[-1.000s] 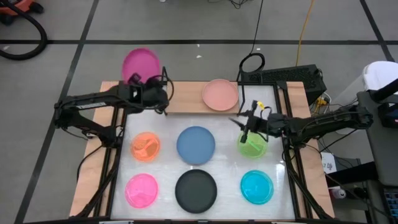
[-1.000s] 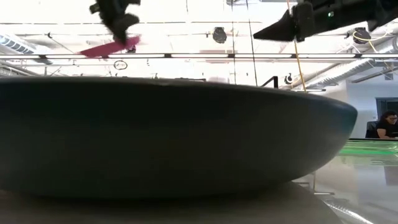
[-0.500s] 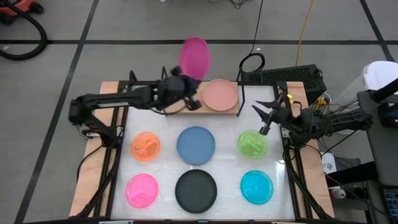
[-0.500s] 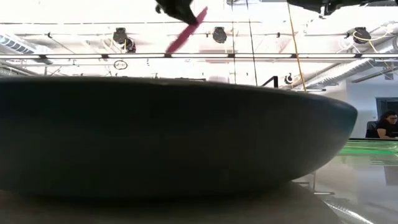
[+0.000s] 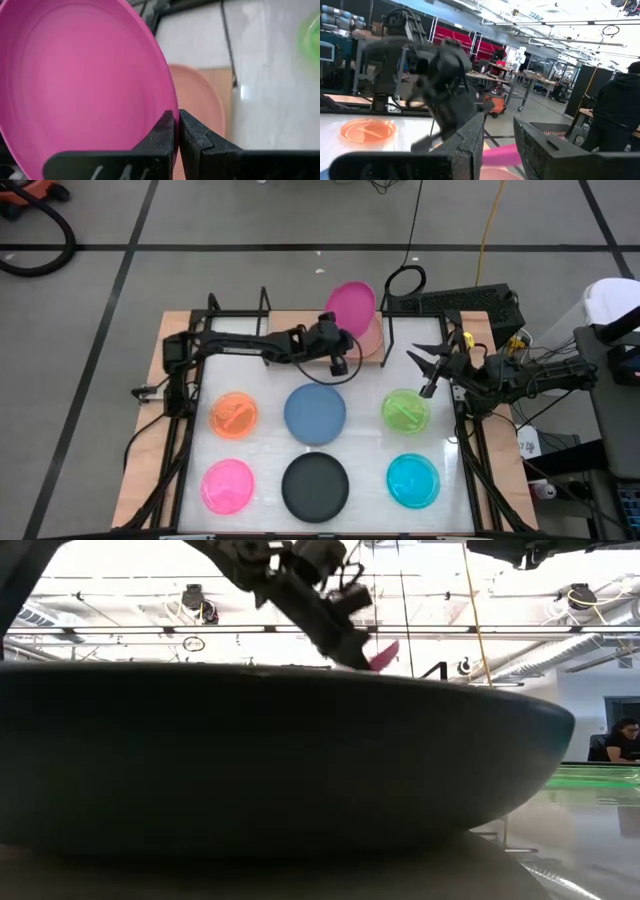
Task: Place and stack plates onto a shelf
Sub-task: Stack the pink plate on top of the orange plate on the shelf, then stack the blue plate on top of the pink plate on the shelf, then stack the black plate on top of the blue plate on the shelf
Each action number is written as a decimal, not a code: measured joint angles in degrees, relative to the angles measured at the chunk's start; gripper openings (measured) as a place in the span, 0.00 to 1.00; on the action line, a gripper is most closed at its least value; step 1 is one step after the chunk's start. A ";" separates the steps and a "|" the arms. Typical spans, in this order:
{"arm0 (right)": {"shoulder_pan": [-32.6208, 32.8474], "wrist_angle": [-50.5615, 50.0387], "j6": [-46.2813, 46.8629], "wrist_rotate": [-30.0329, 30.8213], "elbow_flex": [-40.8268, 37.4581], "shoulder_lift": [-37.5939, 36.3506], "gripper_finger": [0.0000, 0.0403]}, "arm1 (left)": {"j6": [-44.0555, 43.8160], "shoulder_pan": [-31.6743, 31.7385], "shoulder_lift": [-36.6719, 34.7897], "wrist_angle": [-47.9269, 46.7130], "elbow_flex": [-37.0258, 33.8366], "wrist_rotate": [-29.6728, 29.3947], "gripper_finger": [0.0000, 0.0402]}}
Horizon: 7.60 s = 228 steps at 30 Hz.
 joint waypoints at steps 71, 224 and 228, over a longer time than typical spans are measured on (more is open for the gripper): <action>-0.91 1.75 0.18 -26.82 10.47 55.72 0.43 | -31.23 -17.72 -35.23 39.06 -52.70 -8.75 0.47; -10.25 -13.40 4.80 -27.07 18.48 28.51 0.28 | -51.70 -24.01 -27.43 -16.33 -24.86 15.17 0.47; -8.70 -11.93 5.77 -27.10 14.88 27.43 0.28 | -55.36 -25.73 -23.31 -16.63 -24.22 19.84 0.47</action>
